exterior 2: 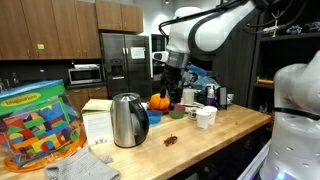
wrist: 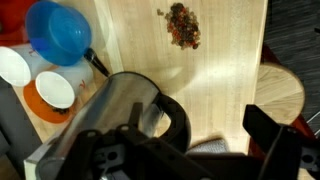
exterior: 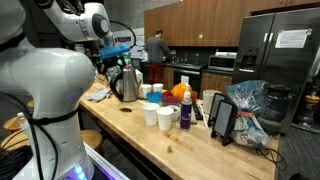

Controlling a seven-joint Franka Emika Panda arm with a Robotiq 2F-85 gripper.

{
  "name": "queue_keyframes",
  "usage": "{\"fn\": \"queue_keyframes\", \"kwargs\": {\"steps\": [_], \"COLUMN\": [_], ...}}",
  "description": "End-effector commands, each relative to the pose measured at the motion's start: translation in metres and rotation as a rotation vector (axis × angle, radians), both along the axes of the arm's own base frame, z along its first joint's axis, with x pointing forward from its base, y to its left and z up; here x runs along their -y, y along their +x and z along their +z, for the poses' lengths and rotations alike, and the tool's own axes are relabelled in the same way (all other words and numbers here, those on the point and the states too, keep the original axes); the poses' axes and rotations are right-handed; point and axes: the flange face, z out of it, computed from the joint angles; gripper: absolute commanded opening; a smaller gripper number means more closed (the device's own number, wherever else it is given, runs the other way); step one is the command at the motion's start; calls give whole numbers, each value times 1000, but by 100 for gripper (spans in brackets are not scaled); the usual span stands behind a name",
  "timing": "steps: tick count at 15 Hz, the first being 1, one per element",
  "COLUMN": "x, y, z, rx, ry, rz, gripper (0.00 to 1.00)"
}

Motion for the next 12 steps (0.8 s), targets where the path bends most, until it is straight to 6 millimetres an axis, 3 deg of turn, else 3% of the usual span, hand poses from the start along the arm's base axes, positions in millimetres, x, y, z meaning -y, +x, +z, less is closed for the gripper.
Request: {"fn": "queue_keyframes", "kwargs": {"steps": [1, 7, 10, 11, 12], "x": [-21, -65, -88, -77, -80], "y": [-5, -19, -17, -23, -23], "z": [0, -14, -21, -20, -20], "rx": [29, 59, 68, 57, 60], "ry": [25, 13, -56, -35, -41], "rz": [195, 506, 640, 580, 601], "gripper": [100, 100, 100, 100, 100]}}
